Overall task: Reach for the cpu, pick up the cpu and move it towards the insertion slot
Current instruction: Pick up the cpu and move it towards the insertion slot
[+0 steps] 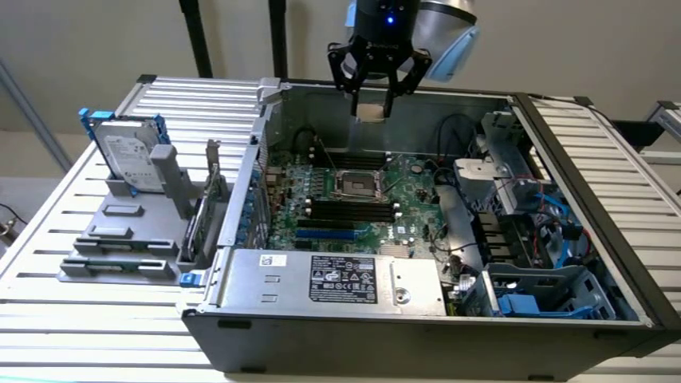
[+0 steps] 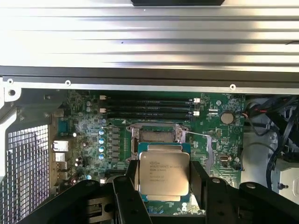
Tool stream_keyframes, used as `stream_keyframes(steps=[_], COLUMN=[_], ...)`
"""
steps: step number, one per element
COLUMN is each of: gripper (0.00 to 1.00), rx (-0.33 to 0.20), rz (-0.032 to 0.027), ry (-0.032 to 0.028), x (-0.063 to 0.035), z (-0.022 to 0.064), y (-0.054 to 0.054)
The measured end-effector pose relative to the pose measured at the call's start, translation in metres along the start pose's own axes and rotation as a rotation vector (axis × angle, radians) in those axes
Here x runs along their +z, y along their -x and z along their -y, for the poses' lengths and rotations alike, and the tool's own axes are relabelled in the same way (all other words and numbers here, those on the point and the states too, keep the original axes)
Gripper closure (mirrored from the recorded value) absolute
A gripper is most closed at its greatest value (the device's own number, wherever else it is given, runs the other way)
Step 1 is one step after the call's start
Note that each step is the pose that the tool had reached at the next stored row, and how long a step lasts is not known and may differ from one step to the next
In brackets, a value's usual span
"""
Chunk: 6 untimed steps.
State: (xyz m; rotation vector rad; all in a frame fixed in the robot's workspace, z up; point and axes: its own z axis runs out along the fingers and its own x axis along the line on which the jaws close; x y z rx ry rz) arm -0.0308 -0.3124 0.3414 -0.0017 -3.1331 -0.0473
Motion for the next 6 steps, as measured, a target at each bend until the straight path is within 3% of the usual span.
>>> stream_keyframes(steps=[6], gripper=[0.46], rx=[0.000], rz=[-0.0001], ry=[-0.0001], x=[0.0000], z=[0.0000], y=[0.0000])
